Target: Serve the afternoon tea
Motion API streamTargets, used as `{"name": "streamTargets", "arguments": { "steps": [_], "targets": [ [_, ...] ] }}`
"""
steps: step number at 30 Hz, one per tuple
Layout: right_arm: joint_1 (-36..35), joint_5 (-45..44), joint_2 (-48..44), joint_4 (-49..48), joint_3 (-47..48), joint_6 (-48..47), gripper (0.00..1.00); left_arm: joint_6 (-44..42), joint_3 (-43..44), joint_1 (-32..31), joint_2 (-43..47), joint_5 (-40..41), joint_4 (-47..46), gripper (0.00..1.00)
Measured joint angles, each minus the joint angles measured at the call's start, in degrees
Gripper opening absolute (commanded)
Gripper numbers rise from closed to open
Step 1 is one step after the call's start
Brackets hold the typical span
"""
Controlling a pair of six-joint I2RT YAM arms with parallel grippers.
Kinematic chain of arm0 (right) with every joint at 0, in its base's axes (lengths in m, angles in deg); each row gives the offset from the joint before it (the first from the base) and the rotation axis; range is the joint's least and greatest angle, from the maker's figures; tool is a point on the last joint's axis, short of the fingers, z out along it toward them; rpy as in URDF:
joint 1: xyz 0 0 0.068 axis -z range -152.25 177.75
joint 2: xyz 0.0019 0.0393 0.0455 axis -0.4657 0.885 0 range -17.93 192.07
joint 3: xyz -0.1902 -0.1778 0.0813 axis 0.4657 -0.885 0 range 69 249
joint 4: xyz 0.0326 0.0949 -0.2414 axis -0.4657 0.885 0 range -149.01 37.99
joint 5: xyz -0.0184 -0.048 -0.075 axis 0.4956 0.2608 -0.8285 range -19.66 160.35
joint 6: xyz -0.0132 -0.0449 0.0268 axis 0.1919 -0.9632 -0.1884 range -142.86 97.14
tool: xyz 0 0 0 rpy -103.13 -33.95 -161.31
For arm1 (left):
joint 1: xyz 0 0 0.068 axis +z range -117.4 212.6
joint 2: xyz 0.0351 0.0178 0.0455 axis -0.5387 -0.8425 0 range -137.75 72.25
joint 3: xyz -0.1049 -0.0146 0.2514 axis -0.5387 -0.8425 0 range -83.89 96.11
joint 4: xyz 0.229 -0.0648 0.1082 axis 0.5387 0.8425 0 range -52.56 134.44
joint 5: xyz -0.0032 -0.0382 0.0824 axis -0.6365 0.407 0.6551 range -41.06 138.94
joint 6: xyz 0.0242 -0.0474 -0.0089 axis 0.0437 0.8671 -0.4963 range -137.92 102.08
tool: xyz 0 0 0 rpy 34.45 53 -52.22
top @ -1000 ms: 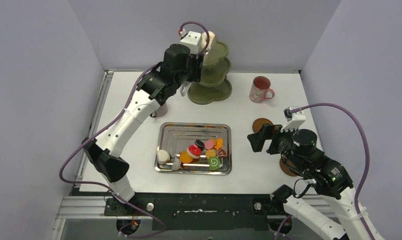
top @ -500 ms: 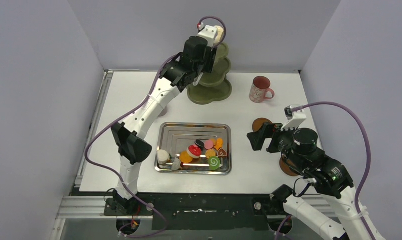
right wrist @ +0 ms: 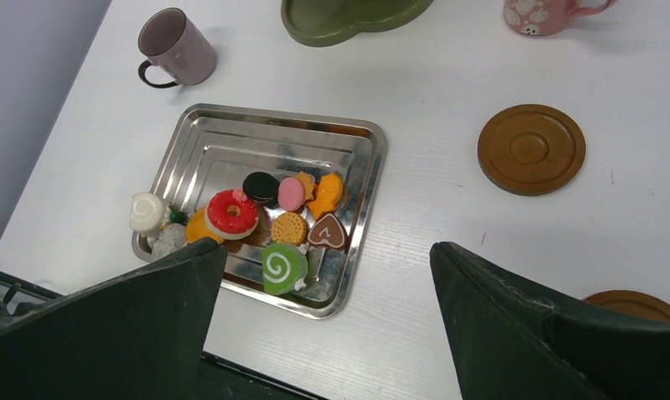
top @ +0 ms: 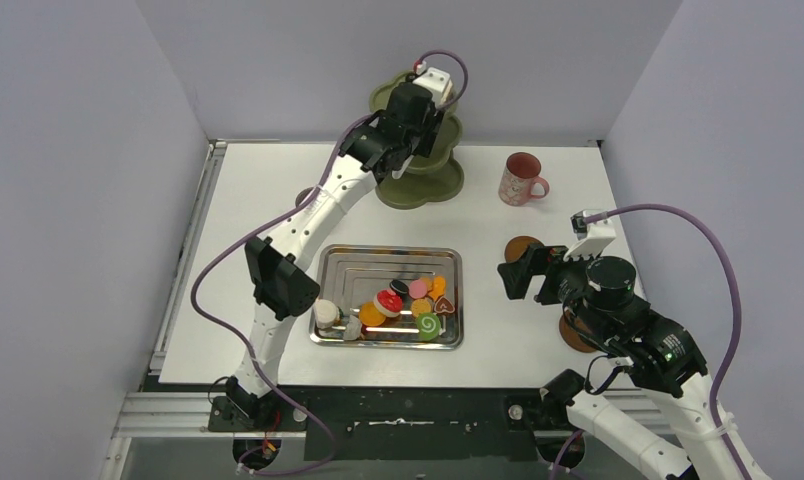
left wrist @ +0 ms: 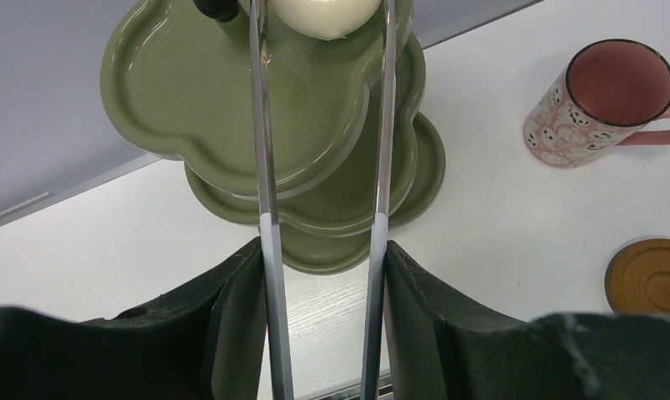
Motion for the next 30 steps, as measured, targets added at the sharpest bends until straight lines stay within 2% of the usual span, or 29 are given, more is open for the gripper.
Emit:
{"name": "streamTargets", "arguments": {
  "steps": [14,30],
  "targets": [
    [0.0,-2.6,0.0,0.0,0.0,-2.0,1.0,-3.6,1.4,-1.6,-1.1,2.9,0.6,0.57],
    [0.0,-3.7,0.5,0.0,-0.1,-2.6,1.0,-3.8,2.0,-3.3,-0.5,2.8,2.8,0.53]
  ]
}}
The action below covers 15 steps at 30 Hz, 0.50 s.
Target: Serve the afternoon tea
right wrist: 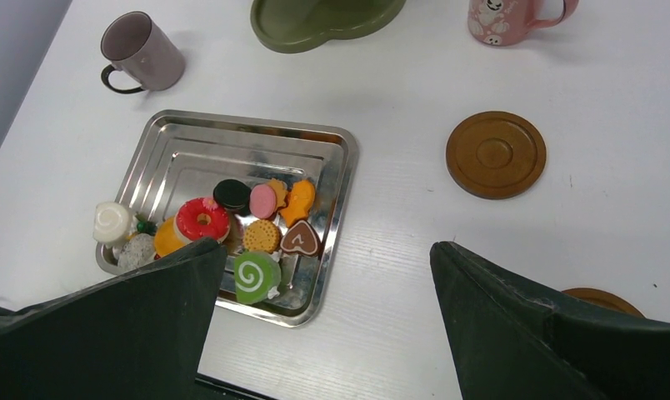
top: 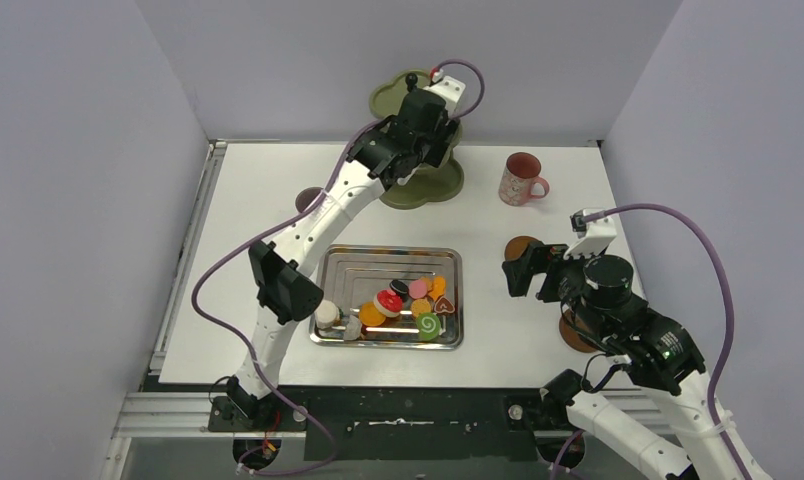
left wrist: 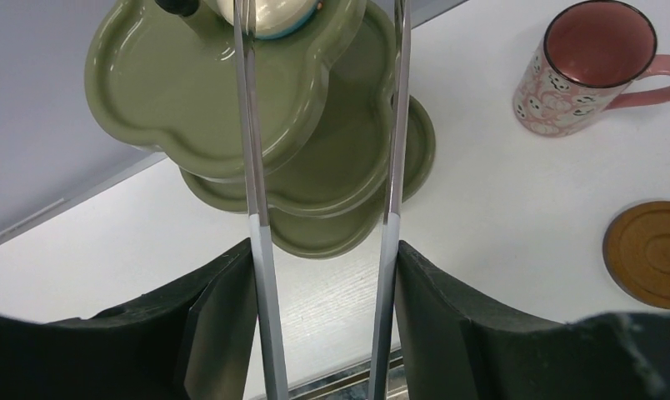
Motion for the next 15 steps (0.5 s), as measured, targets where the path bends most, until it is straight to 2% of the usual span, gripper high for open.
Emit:
{"name": "streamTargets", "arguments": {
  "steps": [4,12,15],
  "targets": [
    [0.0,0.0,0.3,0.0,-0.2,0.3,1.0,2.3,-1.9,-0.2,2.6,-1.9,1.3,0.52],
    [0.0,0.1,1.1,0.0,-1.6,1.8,1.0,5.9,-8.6,-0.2,13.6,-4.5,6.4,0.5],
    [0.0,0.3,1.1,0.0,-1.6,2.5,1.0,6.6,-14.7,-0.2,19.8,-5.0,7.8,0.5]
  ]
}}
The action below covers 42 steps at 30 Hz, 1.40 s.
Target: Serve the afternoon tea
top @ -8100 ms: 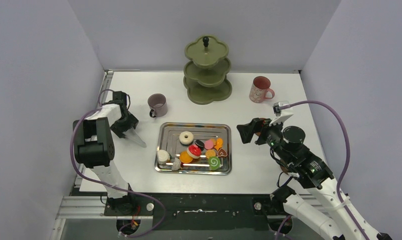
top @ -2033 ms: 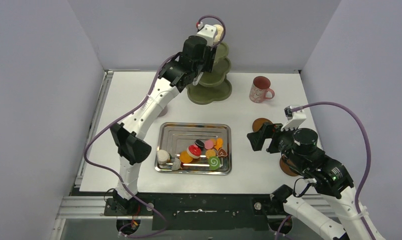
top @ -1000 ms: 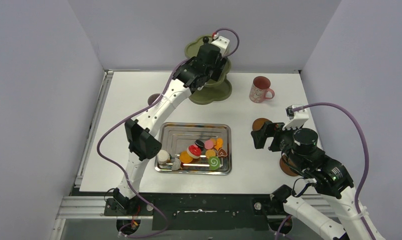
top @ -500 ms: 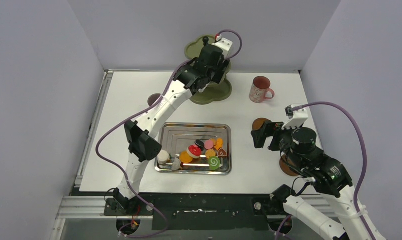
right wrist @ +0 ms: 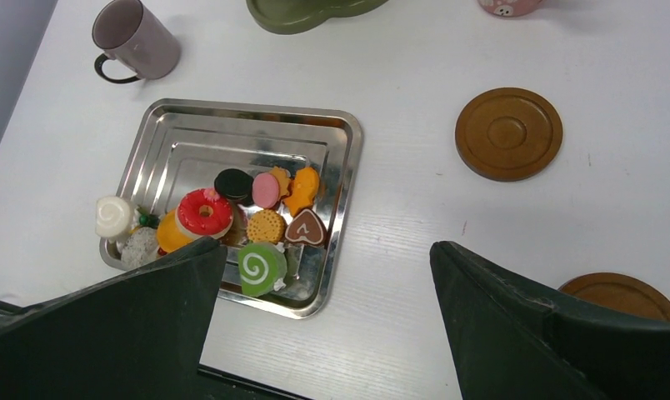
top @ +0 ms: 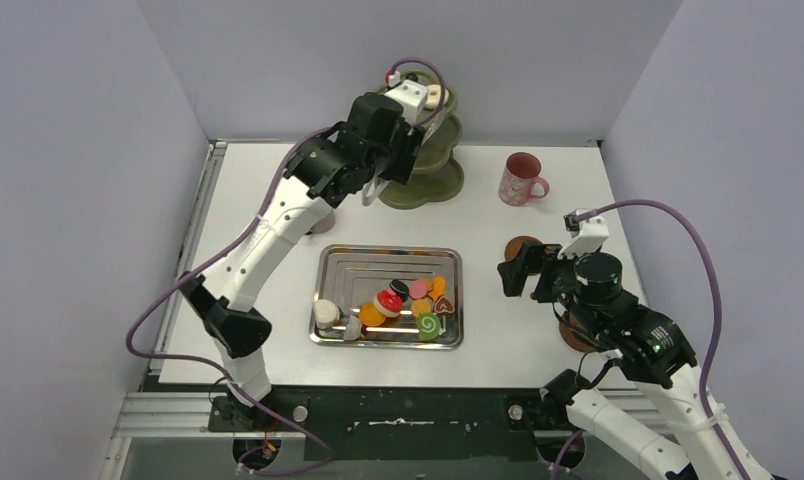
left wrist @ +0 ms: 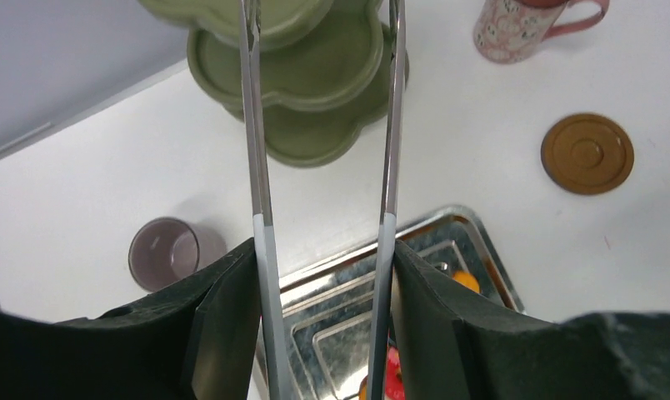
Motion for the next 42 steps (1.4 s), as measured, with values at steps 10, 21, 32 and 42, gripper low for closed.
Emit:
{"name": "streamTargets", "arguments": {
  "steps": [10,21,32,42],
  "targets": [
    [0.0,0.8,0.0,0.3,-0.1,1.1,1.0,4.0,-26.1,0.0,20.4,-1.7,3.8,0.5],
    [0.0,0.8,-1.0,1.7,-1.7,2.1,1.0,10.9,-43.7,0.2,34.3,-3.7,14.4,0.5],
    [0.0,0.7,-0.5,2.2,-2.8,2.4,1.0,15.3,-54.1,0.2,40.9,-9.9,18.2,0.5],
    [0.0,0.2,0.6,2.1,-2.8,1.2,1.0,17.9,-58.2,0.2,40.7,-13.3,20.4,0.5]
  ]
}}
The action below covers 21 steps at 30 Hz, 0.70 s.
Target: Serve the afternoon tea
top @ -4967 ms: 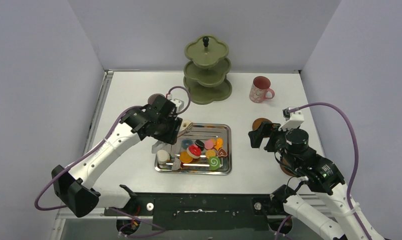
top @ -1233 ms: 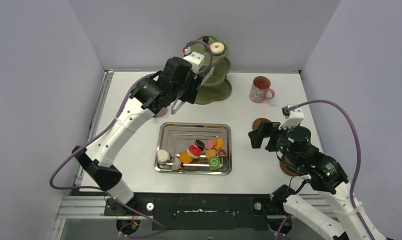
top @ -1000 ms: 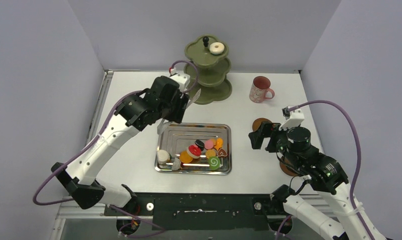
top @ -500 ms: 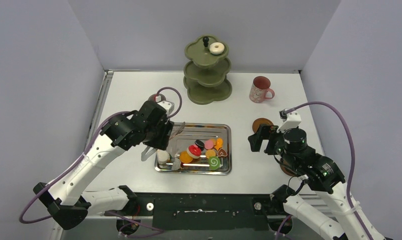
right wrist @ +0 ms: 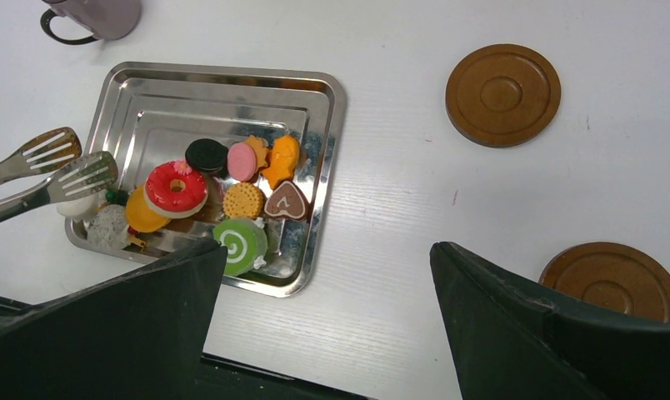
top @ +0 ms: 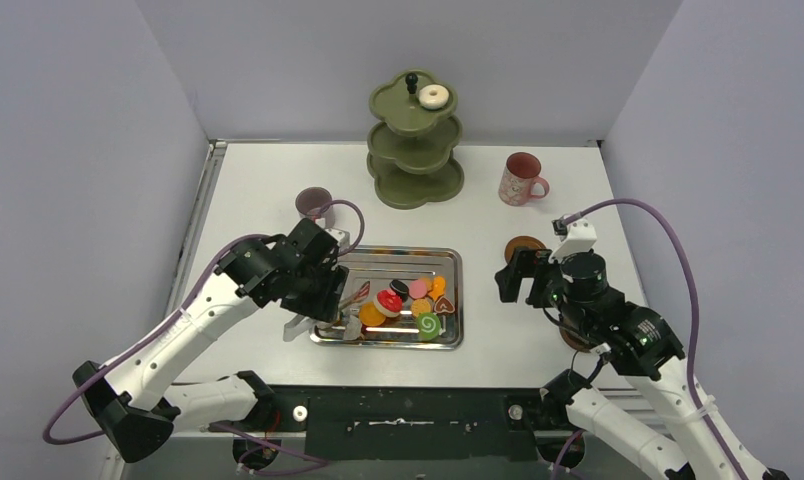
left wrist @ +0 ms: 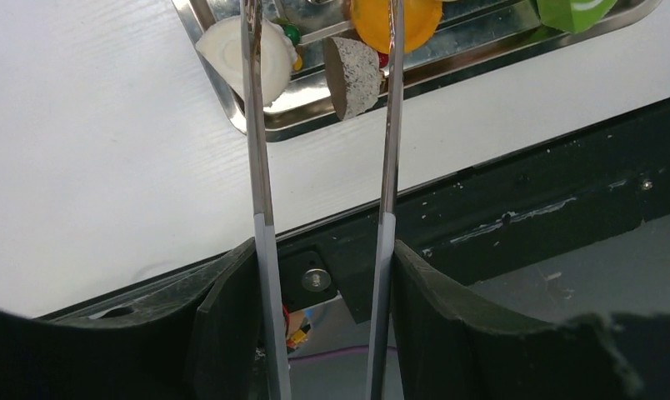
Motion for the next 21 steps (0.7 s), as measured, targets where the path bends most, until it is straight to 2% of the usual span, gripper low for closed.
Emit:
{"name": "streamTargets", "arguments": {
  "steps": [10,21],
  "targets": [
    [0.0,-0.1,0.6,-0.9,-0.2,-1.5,1.0,1.6,-4.0,0.0,2.9,-6.5,1.6,0.46],
    [0.0,-1.6,0.7,-0.8,-0.2,-3.0,1.0,1.6,-5.6,-0.6,2.0,-8.3,3.0,0.39]
  ]
}}
